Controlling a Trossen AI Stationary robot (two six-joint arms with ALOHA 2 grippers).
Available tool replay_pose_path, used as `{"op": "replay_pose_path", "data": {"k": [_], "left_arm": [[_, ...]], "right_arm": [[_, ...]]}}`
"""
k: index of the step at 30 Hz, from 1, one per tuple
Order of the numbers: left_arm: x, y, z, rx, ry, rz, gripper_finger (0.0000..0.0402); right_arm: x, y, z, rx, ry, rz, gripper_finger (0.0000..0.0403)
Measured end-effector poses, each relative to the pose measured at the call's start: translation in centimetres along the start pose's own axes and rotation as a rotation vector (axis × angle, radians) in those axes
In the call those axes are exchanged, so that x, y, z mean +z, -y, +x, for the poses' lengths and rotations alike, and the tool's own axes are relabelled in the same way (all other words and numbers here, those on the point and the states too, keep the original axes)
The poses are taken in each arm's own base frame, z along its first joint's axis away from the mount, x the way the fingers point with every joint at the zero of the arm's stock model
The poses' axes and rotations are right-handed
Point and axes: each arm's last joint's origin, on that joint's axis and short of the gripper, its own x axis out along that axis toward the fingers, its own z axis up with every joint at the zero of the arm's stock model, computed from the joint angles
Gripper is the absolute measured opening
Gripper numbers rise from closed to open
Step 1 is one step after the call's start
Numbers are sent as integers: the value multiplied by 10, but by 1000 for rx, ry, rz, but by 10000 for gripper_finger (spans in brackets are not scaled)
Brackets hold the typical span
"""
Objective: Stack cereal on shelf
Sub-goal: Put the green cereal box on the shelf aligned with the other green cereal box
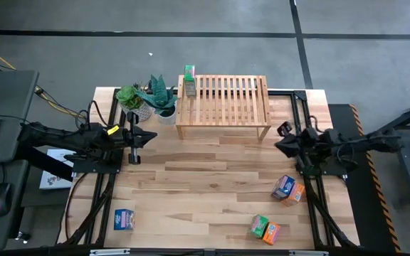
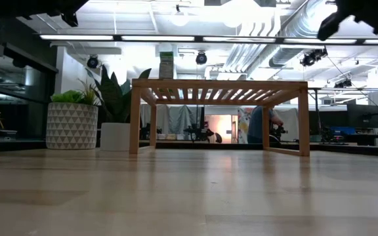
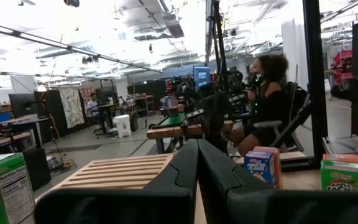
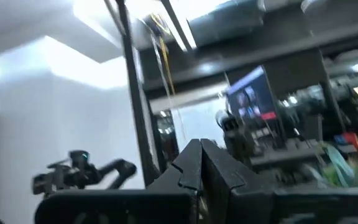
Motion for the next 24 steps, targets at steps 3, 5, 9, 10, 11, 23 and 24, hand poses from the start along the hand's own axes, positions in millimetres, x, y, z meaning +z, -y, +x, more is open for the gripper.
{"op": "replay_pose_path", "data": {"k": [3,5,9,10,11,23,24], "left_arm": [[0,0,0,0,0,0,0],[0,0,0,0,-1,0,0],[-1,0,0,-2,-8,1,0],[-1,0,0,-2,-8,2,0],[-1,0,0,-2,-9,2,0],[-2,0,0,-3,-15,2,0],[-1,0,0,-3,-15,0,0]], "right_arm": [[5,-2,23,-7,-50,7,1],[11,-5,42,5,-84,-2,1],[23,-8,79,-21,-278,-20,5],[26,-8,87,-42,-346,-15,10],[29,-8,95,-72,-407,0,18],[50,-27,149,-466,-1061,451,200],[48,-31,150,-503,-1110,521,211]]}}
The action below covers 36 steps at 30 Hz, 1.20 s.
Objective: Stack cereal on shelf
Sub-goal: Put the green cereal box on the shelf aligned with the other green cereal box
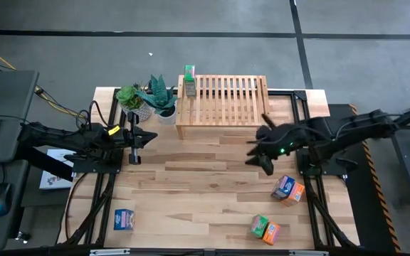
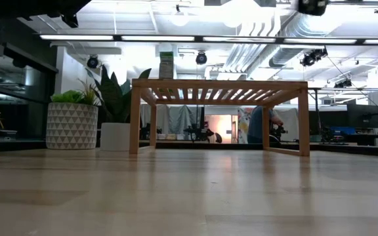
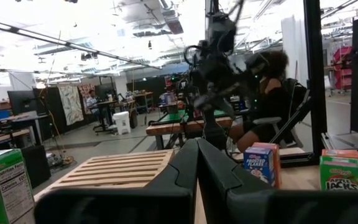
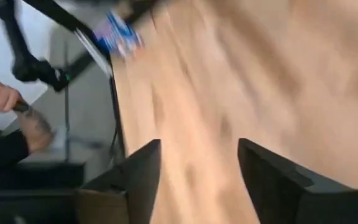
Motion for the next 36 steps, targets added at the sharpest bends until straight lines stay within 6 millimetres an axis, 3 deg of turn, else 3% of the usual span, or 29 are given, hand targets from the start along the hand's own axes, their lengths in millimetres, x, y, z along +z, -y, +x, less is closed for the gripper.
{"op": "replay_pose_path", "data": {"k": [6,11,17,26,30,36], "left_arm": [[0,0,0,0,0,-5,0],[-1,0,0,-1,-6,-4,0],[-1,0,0,-1,-7,-3,0],[-1,0,0,-1,-8,-4,0],[-1,0,0,-2,-11,-3,0],[-2,0,0,-4,-17,-2,0]], "right_arm": [[-34,-32,14,-55,-277,369,229],[-71,-63,30,-62,-365,567,229],[-102,-96,59,20,-400,615,229],[-127,-115,99,77,-434,623,229],[-127,-124,97,87,-446,633,229],[-110,-150,63,-136,-383,545,229]]}}
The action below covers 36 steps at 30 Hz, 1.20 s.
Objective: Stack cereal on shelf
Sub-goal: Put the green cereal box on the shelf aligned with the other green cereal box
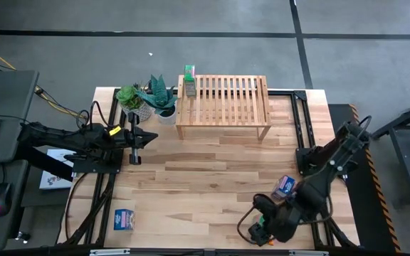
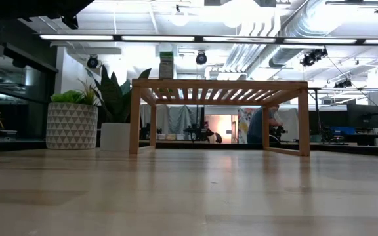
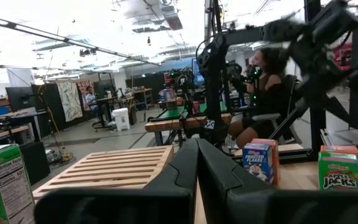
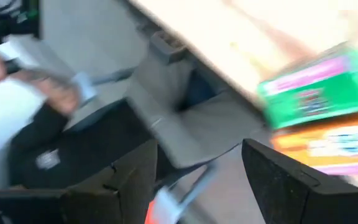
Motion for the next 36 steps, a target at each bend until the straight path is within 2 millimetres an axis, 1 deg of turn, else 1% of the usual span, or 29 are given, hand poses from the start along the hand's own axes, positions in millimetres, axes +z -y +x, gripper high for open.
{"op": "replay_pose_path", "data": {"k": [2,3,6,9,13,14,16,18,20,26,28,30,32,34,35,36], "left_arm": [[0,0,0,0,0,1,0],[0,0,0,0,0,5,0],[0,0,0,0,0,7,0],[0,0,0,-1,-4,7,0],[-1,0,0,-1,-6,2,0],[-1,0,0,-2,-7,2,0],[-1,0,0,-2,-9,3,0],[-1,0,0,-2,-8,3,0],[-1,0,0,-2,-8,3,0],[-1,0,0,-1,-9,3,0],[-1,0,0,-2,-9,3,0],[-1,0,0,-2,-10,3,0],[-1,0,0,-2,-10,3,0],[-1,0,0,-2,-10,3,0],[-1,0,0,-2,-10,3,0],[-1,0,0,-2,-11,3,0]], "right_arm": [[-4,-7,-8,-103,58,-22,229],[-6,-10,-9,-168,74,-38,229],[-13,-16,1,-330,81,-92,229],[-17,-24,11,-412,63,-131,229],[-17,-29,34,-465,65,-133,229],[-15,-29,39,-476,62,-126,229],[-8,-30,45,-504,-2,-126,229],[-2,-30,49,-520,-55,-115,229],[3,-29,53,-533,-51,-128,229],[10,-30,53,-536,-90,-184,222],[9,-30,53,-538,-87,-202,203],[6,-29,53,-537,-85,-207,169],[0,-28,52,-538,-89,-217,119],[-4,-27,52,-538,-76,-236,52],[-6,-27,52,-537,-63,-248,27],[-8,-27,52,-535,-50,-261,16]]}}
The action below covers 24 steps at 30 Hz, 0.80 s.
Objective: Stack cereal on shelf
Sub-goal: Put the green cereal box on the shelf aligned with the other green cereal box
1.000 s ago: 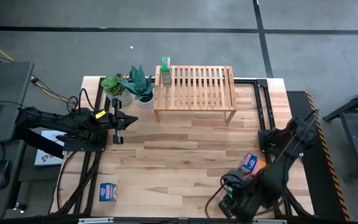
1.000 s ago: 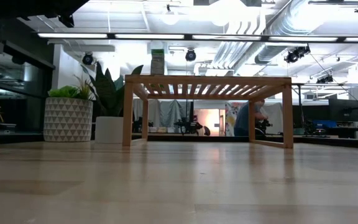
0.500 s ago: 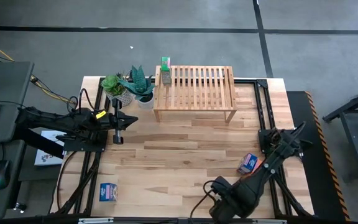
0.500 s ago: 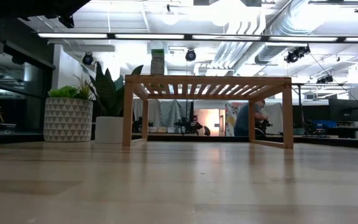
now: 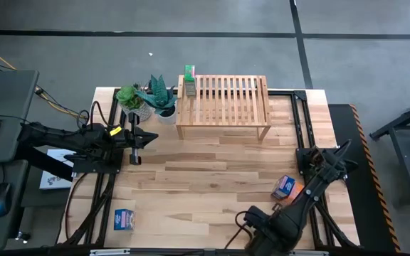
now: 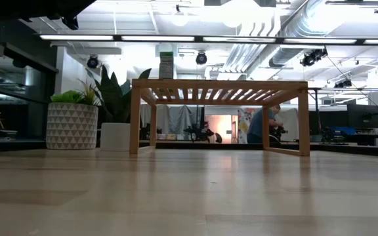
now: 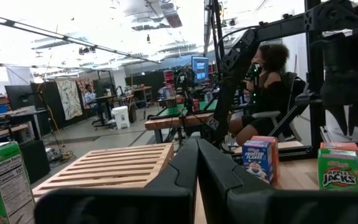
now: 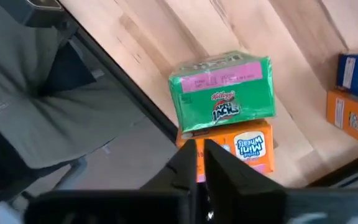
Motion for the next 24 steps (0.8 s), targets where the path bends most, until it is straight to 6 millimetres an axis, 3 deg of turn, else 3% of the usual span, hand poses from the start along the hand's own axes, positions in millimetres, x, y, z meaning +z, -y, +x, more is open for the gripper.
{"op": "replay_pose_path", "data": {"k": [3,6,24], "left_arm": [[0,0,0,0,0,0,0],[0,0,0,0,0,0,0],[0,0,0,-1,-1,-1,0]], "right_arm": [[-3,0,0,-3,56,-42,25],[-3,-1,0,-5,111,-93,9],[-5,-10,19,-39,89,-218,0]]}}
